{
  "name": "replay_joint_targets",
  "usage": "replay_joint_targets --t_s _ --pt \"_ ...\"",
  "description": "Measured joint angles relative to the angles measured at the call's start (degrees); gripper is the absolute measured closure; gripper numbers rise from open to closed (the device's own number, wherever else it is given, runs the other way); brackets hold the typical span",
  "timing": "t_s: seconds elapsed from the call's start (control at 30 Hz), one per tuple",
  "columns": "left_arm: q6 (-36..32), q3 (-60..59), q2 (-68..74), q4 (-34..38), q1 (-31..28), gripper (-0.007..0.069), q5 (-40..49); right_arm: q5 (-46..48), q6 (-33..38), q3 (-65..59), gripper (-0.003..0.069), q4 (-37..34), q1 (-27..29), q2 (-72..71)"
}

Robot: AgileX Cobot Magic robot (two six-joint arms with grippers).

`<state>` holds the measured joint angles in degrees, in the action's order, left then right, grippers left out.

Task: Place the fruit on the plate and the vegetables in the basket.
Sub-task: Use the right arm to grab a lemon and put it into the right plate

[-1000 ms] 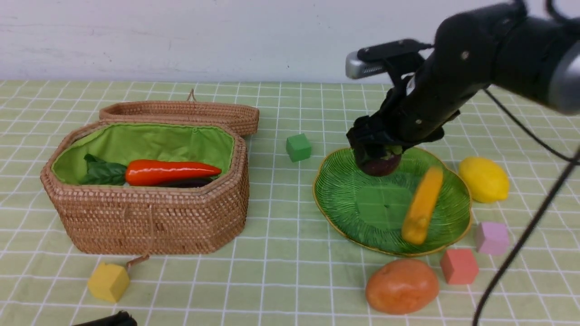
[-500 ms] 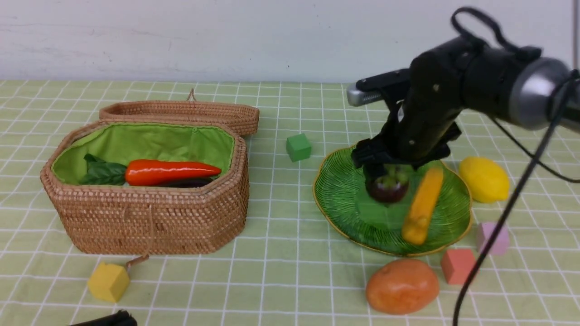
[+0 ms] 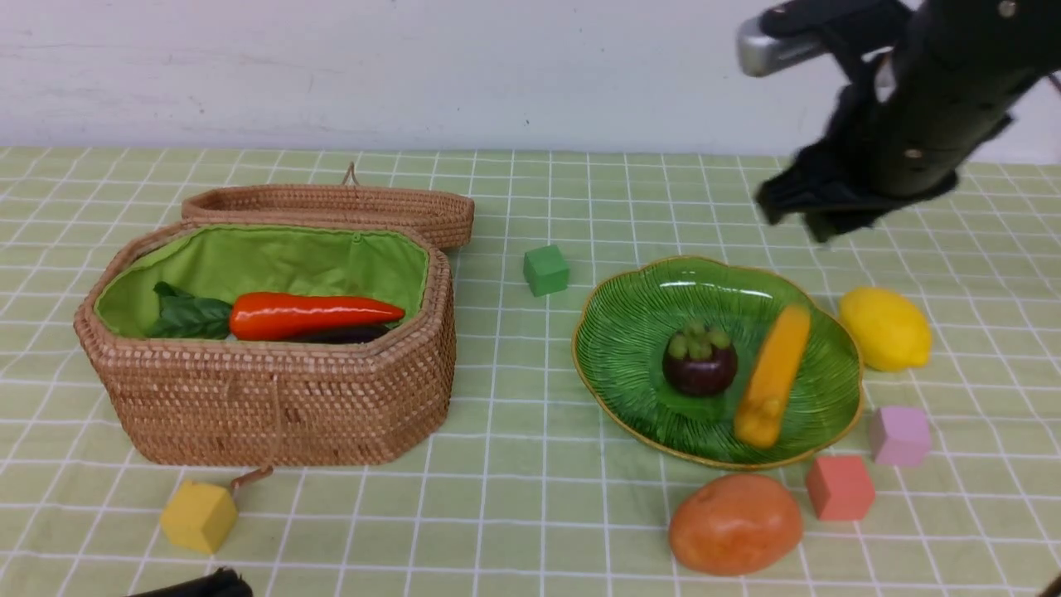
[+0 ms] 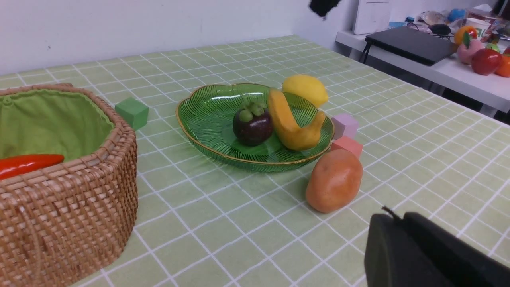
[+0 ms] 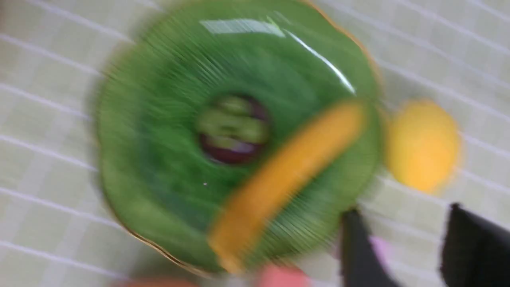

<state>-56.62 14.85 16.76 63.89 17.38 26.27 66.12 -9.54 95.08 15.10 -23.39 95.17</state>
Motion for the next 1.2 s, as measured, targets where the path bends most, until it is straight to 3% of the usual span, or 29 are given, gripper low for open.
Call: replay_joint_targets --t_s 0.07,0.17,0.23,0.3,0.43,0.5,0.53,0.6,0.67,0.83,1.0,1.2 --pt "0.0 0.0 0.0 0.1 0.0 0.0595 0.3 3.7 0.0 0.0 0.0550 0.9 3.4 -0.8" --pt "0.0 0.0 0.0 0.1 0.0 0.0594 0.3 4.4 0.1 -0.3 0.0638 -1.0 8.4 -0.8" --pt "0.0 0.0 0.0 0.2 0.0 0.0594 0.4 4.5 0.5 -0.8 0.0656 -2.7 11.1 -0.6" --pt "0.0 0.0 0.0 0.2 0.0 0.0592 0.4 4.5 2.2 -1.8 0.0652 -7.8 17.1 1.2" --pt "0.0 0.0 0.0 0.3 0.0 0.0591 0.4 1.5 6.4 -1.8 0.0550 -15.6 23.2 6.5" --pt "0.0 0.0 0.0 0.3 0.0 0.0589 0.4 -1.5 10.9 -1.8 0.0377 -20.7 26.2 11.2" --pt "0.0 0.0 0.0 0.3 0.0 0.0589 0.4 -1.5 10.9 -1.8 0.0377 -20.7 26.2 11.2" --pt "0.0 0.0 0.0 0.3 0.0 0.0588 -0.1 -5.1 16.2 -1.0 0.0137 -23.5 27.7 16.2" --pt "0.0 0.0 0.0 0.3 0.0 0.0586 -0.5 -7.4 18.2 -0.1 0.0036 -23.5 27.9 18.5" --pt "0.0 0.0 0.0 0.3 0.0 0.0585 -1.0 -11.2 19.1 3.2 -0.0002 -23.4 27.9 23.6" --pt "0.0 0.0 0.0 0.3 0.0 0.0585 -1.1 -13.7 19.2 5.6 0.0063 -23.8 27.9 25.7" --pt "0.0 0.0 0.0 0.3 0.0 0.0578 -1.1 -15.2 19.3 5.9 0.0079 -24.0 27.9 27.8"
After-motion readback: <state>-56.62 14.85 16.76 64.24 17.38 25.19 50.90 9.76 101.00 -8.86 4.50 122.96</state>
